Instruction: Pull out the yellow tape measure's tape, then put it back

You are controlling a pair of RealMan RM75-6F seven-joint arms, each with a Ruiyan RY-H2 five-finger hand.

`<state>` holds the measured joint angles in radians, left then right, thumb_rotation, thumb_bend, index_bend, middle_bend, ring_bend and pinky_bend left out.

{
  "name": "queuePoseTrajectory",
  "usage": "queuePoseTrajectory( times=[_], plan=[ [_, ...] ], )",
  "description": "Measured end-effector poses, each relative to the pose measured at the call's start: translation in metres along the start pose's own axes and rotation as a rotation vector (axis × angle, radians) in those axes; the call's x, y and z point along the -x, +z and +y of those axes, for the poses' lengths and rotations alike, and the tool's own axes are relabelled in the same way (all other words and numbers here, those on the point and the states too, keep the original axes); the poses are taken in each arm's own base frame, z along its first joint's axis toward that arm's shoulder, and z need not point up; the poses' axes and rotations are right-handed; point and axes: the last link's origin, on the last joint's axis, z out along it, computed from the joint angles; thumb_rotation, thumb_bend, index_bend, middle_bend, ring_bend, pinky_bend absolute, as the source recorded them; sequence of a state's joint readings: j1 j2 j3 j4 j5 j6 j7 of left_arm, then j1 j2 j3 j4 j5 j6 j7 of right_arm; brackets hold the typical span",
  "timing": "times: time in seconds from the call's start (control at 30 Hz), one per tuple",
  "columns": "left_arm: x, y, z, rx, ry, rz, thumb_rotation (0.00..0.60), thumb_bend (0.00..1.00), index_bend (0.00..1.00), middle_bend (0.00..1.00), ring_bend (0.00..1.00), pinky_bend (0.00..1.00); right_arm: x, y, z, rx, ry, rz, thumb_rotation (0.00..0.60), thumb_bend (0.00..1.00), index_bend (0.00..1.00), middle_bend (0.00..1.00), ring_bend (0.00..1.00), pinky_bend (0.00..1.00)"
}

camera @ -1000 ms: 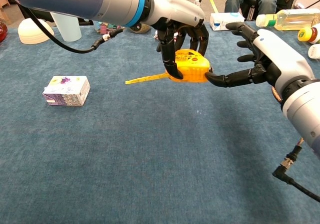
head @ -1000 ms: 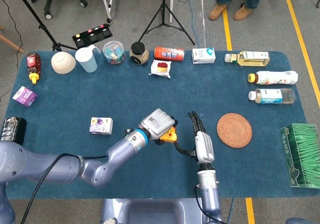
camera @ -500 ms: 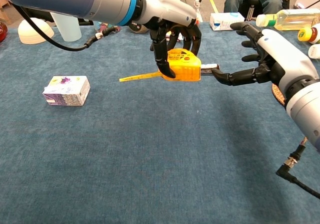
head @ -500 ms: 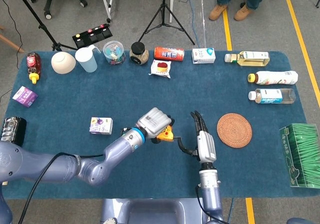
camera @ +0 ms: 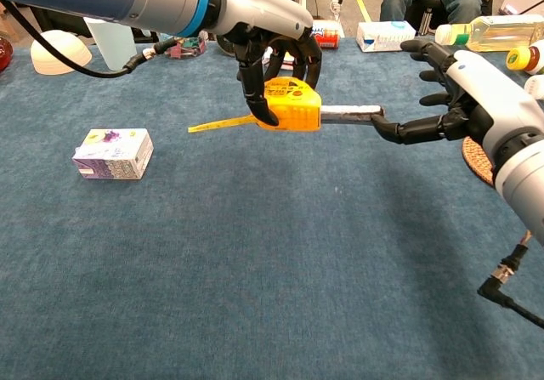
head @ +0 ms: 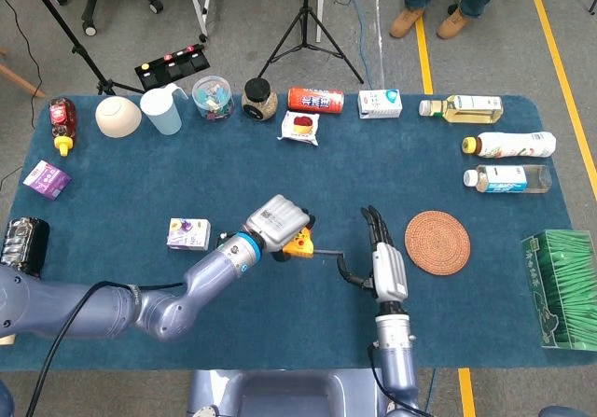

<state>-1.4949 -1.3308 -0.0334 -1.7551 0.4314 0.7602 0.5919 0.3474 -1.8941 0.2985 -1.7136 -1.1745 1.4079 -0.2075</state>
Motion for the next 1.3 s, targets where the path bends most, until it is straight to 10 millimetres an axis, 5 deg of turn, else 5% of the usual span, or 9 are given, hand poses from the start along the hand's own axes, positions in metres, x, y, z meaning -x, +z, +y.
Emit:
queuePoseTrajectory(
  times=[0.17,0.43,0.8,1.3],
  plan=[
    [0.0012,-0.0011,-0.0051,-0.006,-0.001,-0.007,0.6,0.35,0.54,0.38,0.42,0.52,-0.0006,0.0004,0.0007,0.003,0.001,0.0,0.6,0.38,0.04,0.03,0.06,0.12],
    [0.0022,-0.0011,-0.0014,0.011,0.003,-0.009,0.6,0.35,0.54,0.38,0.42,0.52,-0.001,0.0006,-0.0009,-0.001,0.013,0.008,0.6,0.42,0.42,0.12,0.11,0.12],
    [0.0001,-0.0008,0.001,0.016,0.0,-0.002,0.6,0.35,0.54,0.38,0.42,0.52,0.001,0.0011,-0.0002,-0.004,0.001,-0.016,0.6,0.45,0.49,0.16,0.13,0.12],
    [-0.0041,-0.0025,0.0033,0.022,0.0,0.007,0.6,0.35,0.54,0.38,0.42,0.52,0.0,0.0015,-0.0011,-0.003,0.001,-0.001,0.6,0.51,0.7,0.32,0.25,0.18]
  ],
)
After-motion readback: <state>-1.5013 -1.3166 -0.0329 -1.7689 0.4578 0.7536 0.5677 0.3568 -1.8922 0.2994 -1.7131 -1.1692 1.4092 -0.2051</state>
